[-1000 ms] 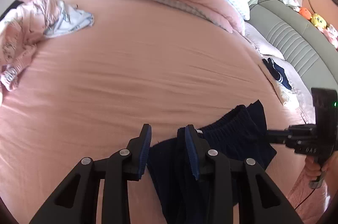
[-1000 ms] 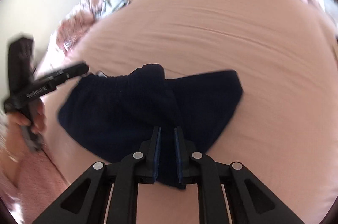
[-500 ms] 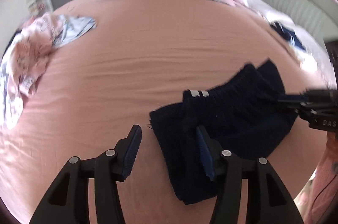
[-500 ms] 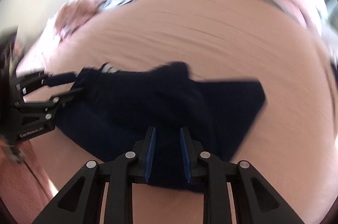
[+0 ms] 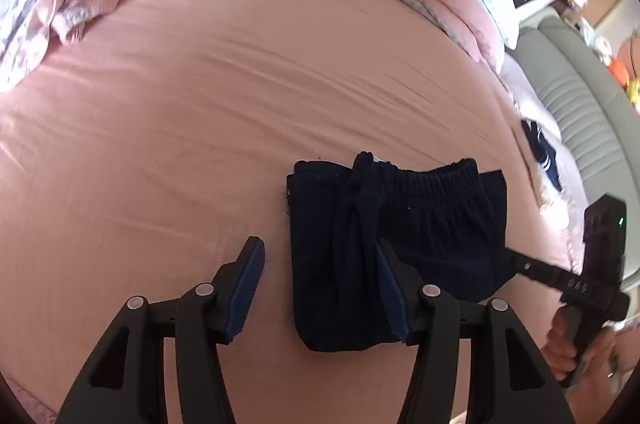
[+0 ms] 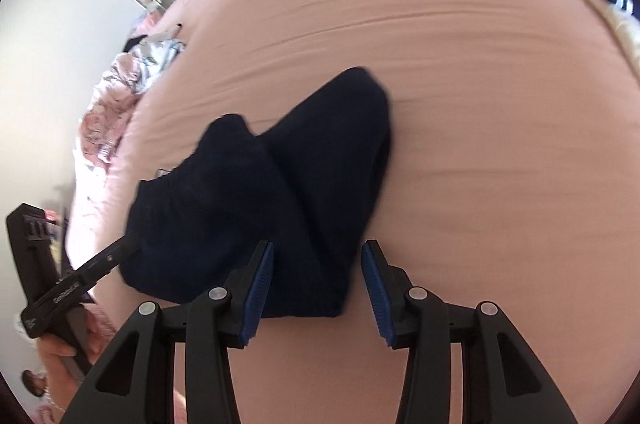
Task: Fold clothes
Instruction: 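Grasp the folded shorts with both grippers and lift them toward the stacked garment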
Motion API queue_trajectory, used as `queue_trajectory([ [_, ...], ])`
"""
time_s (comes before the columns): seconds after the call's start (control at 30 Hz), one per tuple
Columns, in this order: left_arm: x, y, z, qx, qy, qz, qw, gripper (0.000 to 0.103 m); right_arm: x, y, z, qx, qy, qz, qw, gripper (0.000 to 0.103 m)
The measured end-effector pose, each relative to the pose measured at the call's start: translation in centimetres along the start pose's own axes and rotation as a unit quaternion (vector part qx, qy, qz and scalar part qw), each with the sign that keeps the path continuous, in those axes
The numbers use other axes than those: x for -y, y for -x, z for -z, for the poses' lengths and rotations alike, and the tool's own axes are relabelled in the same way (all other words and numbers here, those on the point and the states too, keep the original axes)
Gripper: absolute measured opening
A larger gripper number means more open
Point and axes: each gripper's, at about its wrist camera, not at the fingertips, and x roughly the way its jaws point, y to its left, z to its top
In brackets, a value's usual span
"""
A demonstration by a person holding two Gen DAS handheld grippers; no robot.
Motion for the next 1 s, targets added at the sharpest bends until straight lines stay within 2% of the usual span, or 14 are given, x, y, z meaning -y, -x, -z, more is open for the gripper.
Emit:
queue_trajectory([
  [0.23, -1.2, -1.7, -1.0, -0.002, 0.021, 0.039, 0.9990, 0.058, -0.9, -1.6, -0.1, -0.006, 0.017, 0.002, 1.000, 0.061],
  [0.3, -1.0, -2.0, -1.3, -0.003, 0.015, 0.055, 0.9984, 0.057, -1.4, -1.7, 0.1, -0.012, 0.020, 0.007, 1.000, 0.059],
  [0.37, -0.5, -2.0, -1.5, -0.013, 0.001, 0.070, 0.9974, 0.050, -2.0, -1.6, 0.1, -0.019, 0.029, 0.006, 0.999, 0.047],
  [0.43, 0.0, -1.9, -1.4, -0.022, -0.020, 0.074, 0.9968, 0.049, -2.5, -1.3, 0.1, -0.022, 0.038, 0.002, 0.999, 0.047],
  [0.5, -0.1, -2.1, -1.3, -0.028, -0.019, 0.075, 0.9966, 0.048, -2.4, -1.5, 0.1, -0.019, 0.039, 0.010, 0.999, 0.047],
  [0.57, -0.6, -2.4, -1.4, -0.029, 0.000, 0.086, 0.9959, 0.049, -1.5, -2.1, 0.0, -0.017, 0.015, 0.015, 1.000, 0.047],
  [0.63, -0.8, -3.1, -1.6, -0.025, 0.009, 0.086, 0.9959, 0.051, -0.1, -2.4, 0.0, 0.003, -0.023, -0.014, 1.000, 0.047],
  [0.7, 0.3, -3.0, -1.4, -0.021, -0.024, 0.067, 0.9972, 0.051, -0.8, -2.5, 0.0, 0.007, -0.013, -0.006, 1.000, 0.045],
  [0.73, 0.9, -3.0, -1.3, -0.019, -0.041, 0.057, 0.9973, 0.037, -1.3, -2.6, 0.0, 0.007, -0.005, 0.000, 1.000, 0.032],
  [0.77, 1.6, -2.2, -1.2, -0.013, -0.050, 0.055, 0.9971, 0.017, -2.1, -2.6, 0.2, 0.005, 0.013, 0.007, 1.000, 0.022],
  [0.83, 2.9, -0.8, -0.8, -0.001, -0.069, 0.051, 0.9963, 0.014, -3.9, -2.2, 0.7, 0.012, 0.050, 0.027, 0.998, 0.014],
  [1.0, 6.2, 2.7, 0.1, 0.028, -0.115, 0.040, 0.9922, 0.013, -6.9, 3.3, 1.9, 0.057, 0.083, 0.032, 0.994, 0.012],
])
